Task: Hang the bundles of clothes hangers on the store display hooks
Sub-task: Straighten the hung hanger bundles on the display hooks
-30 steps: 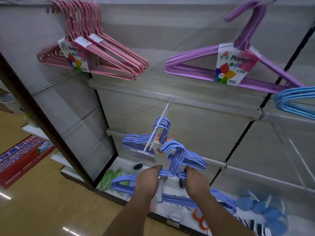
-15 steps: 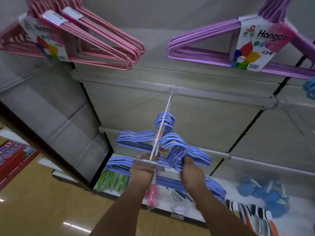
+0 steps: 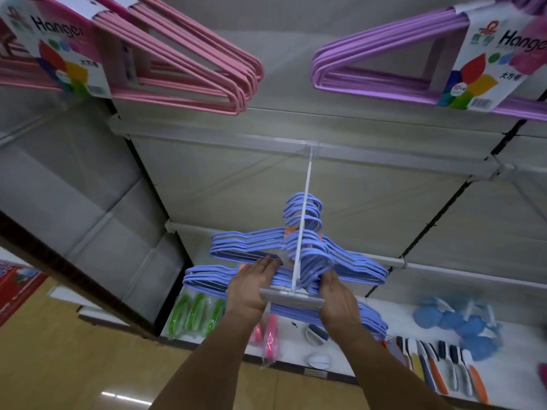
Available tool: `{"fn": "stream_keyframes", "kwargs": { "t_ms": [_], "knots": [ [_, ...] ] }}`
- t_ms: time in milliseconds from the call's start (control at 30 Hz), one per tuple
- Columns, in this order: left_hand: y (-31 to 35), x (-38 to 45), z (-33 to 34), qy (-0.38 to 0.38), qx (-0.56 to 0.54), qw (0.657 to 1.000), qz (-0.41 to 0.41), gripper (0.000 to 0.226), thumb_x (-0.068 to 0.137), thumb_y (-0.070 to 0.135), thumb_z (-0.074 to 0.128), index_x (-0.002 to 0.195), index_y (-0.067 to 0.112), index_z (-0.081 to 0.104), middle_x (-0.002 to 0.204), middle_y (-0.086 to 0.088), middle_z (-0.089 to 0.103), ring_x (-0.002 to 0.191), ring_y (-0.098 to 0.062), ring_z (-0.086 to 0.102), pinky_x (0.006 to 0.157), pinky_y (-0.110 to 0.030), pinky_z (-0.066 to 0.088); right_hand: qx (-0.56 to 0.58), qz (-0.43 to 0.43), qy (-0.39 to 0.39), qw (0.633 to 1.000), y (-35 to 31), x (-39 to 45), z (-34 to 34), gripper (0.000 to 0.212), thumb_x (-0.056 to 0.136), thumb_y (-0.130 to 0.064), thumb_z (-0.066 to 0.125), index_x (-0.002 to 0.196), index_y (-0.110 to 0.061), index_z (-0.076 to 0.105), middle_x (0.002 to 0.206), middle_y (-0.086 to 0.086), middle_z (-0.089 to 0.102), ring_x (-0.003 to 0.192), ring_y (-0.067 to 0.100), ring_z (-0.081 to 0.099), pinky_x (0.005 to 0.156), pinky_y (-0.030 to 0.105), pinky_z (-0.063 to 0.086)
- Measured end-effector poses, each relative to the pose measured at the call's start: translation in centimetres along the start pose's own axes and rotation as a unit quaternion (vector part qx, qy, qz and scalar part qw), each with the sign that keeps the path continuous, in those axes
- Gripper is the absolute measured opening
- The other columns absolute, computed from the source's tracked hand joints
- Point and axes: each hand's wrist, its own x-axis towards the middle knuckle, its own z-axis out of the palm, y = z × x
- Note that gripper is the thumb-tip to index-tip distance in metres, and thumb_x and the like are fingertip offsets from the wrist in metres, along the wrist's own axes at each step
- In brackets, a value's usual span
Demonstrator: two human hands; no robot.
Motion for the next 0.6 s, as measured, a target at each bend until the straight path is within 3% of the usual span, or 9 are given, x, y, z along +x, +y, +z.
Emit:
{"fn": "stream_keyframes", "kwargs": {
  "t_ms": [67, 133, 200, 267, 367, 500, 600],
  "knots": [
    [-0.4, 0.5, 0.4, -0.046, 0.012, 0.999, -0.026, 0.051, 0.099, 0.028, 0.039, 0.149, 0.032, 0.028, 0.155, 0.01, 0.029, 0.138, -0.011, 0.035, 0.108, -0.025, 0.029, -0.015, -0.005, 0.012, 1.0, -0.1, 0.8, 0.1, 0.046, 0.095, -0.003, 0.038, 0.138, -0.016, 0.029, 0.131, 0.008, 0.046, 0.105, 0.03, 0.058, 0.065, 0.031, 0.03],
    [-0.7, 1.3, 0.9, -0.04, 0.009, 0.999, -0.023, 0.056, 0.098, 0.032, 0.042, 0.15, 0.033, 0.022, 0.156, 0.01, 0.025, 0.139, -0.01, 0.032, 0.105, -0.024, 0.031, -0.025, -0.005, 0.016, 1.0, 0.0, 1.9, 0.1, 0.048, 0.096, -0.008, 0.04, 0.141, -0.017, 0.026, 0.132, 0.008, 0.046, 0.101, 0.032, 0.059, 0.063, 0.033, 0.033],
    [-0.5, 2.3, 0.7, -0.042, -0.003, 0.999, -0.018, 0.064, 0.095, 0.021, 0.045, 0.152, 0.03, 0.018, 0.158, 0.009, 0.02, 0.138, -0.013, 0.034, 0.104, -0.028, 0.035, -0.026, 0.011, 0.016, 0.999, 0.1, 2.7, 0.0, 0.058, 0.094, -0.008, 0.045, 0.146, -0.015, 0.019, 0.134, 0.011, 0.043, 0.1, 0.034, 0.06, 0.062, 0.034, 0.036],
    [-0.1, 3.3, 0.8, -0.053, -0.006, 0.998, -0.026, 0.071, 0.092, 0.007, 0.044, 0.153, 0.026, 0.013, 0.161, 0.006, 0.01, 0.137, -0.02, 0.036, 0.101, -0.035, 0.039, -0.014, 0.03, 0.031, 0.999, 0.1, 3.4, -0.2, 0.068, 0.093, -0.005, 0.047, 0.15, -0.012, 0.01, 0.146, 0.013, 0.028, 0.111, 0.034, 0.055, 0.068, 0.038, 0.042],
    [0.4, 4.4, 1.2, -0.059, 0.021, 0.997, -0.038, 0.065, 0.096, 0.011, 0.042, 0.153, 0.021, 0.013, 0.161, 0.001, 0.004, 0.136, -0.023, 0.036, 0.1, -0.038, 0.039, -0.003, 0.032, 0.041, 0.999, 0.2, 4.2, -0.5, 0.08, 0.092, -0.001, 0.045, 0.152, -0.012, -0.007, 0.158, 0.008, 0.001, 0.134, 0.034, 0.029, 0.088, 0.036, 0.045],
    [0.3, 5.9, 1.7, 0.011, 0.104, 0.994, -0.01, 0.052, 0.095, 0.02, 0.035, 0.146, 0.009, 0.035, 0.157, -0.009, 0.025, 0.145, -0.032, 0.019, 0.116, -0.044, 0.021, -0.019, 0.015, 0.011, 1.0, 0.3, 5.7, -0.7, 0.082, 0.094, -0.002, 0.043, 0.152, -0.015, -0.014, 0.16, 0.003, -0.009, 0.137, 0.034, 0.025, 0.091, 0.037, 0.043],
    [-0.1, 7.0, 2.7, -0.078, 0.105, 0.991, -0.008, 0.056, 0.103, 0.023, 0.026, 0.153, 0.015, 0.001, 0.161, -0.004, -0.007, 0.148, -0.027, -0.009, 0.118, -0.04, -0.003, -0.023, 0.024, -0.023, 0.999, 0.3, 6.7, -0.7, 0.084, 0.094, -0.002, 0.043, 0.151, -0.017, -0.016, 0.16, 0.003, -0.011, 0.139, 0.035, 0.023, 0.092, 0.038, 0.044]
  ]
}}
